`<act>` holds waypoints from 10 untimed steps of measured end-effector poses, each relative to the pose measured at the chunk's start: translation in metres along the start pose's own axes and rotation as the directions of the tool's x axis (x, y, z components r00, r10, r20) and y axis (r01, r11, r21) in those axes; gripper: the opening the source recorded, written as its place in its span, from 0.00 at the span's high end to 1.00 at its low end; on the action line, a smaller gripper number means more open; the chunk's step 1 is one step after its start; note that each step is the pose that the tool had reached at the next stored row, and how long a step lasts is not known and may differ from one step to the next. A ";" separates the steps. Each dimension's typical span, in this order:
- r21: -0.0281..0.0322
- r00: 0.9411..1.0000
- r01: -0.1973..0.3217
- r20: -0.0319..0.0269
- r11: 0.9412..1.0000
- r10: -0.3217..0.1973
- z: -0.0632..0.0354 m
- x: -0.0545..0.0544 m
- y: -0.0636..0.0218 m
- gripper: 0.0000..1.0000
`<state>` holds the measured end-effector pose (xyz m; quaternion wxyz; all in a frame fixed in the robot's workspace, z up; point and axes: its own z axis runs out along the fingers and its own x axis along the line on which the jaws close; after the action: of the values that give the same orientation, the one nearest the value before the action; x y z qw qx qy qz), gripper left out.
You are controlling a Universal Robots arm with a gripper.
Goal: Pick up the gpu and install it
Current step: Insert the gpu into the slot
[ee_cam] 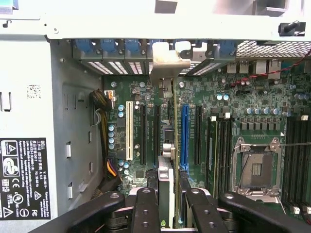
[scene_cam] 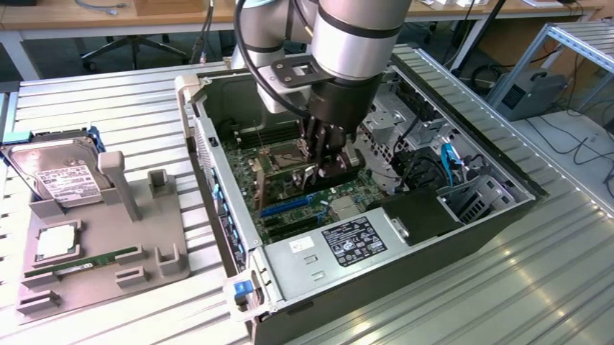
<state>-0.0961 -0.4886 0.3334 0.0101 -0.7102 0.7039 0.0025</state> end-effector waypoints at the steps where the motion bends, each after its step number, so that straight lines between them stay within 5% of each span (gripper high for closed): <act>1: 0.000 1.000 0.000 0.000 1.000 0.000 0.0001 0.000 0.0004 0.73; 10: 0.000 1.000 0.000 0.000 1.000 0.000 0.0013 0.000 0.0033 0.73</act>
<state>-0.0995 -0.4886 0.3321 0.0101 -0.7102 0.7039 0.0025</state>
